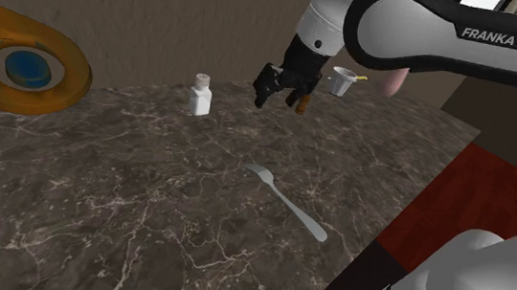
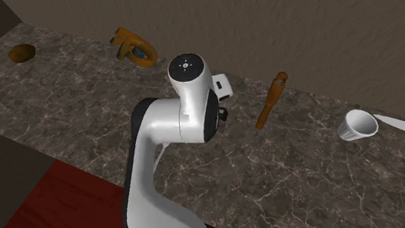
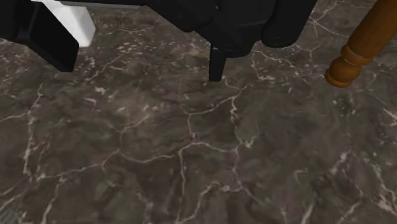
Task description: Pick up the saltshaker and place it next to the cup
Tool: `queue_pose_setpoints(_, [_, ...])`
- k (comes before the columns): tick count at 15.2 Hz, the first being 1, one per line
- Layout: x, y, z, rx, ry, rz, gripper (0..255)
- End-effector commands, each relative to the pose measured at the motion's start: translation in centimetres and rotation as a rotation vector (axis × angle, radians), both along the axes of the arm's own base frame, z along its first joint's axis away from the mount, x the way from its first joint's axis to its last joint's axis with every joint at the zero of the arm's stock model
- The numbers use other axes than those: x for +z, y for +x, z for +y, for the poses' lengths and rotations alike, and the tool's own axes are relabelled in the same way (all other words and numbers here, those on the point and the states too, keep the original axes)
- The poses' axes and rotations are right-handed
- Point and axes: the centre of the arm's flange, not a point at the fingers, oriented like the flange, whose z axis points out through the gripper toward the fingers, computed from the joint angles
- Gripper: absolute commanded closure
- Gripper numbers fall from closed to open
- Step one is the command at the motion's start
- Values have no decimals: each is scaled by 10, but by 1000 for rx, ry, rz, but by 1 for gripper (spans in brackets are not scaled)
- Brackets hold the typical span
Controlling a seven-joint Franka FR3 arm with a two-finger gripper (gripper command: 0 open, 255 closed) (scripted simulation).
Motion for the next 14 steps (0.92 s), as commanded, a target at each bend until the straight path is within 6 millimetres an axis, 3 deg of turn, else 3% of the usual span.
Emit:
queue_pose_setpoints(1, [-2,16,23,-7,1,-12,0])
queue_pose_setpoints(10, [-12,82,118,-36,-7,-63,0])
queue_pose_setpoints(14, [-28,92,125,-38,-7,-67,0])
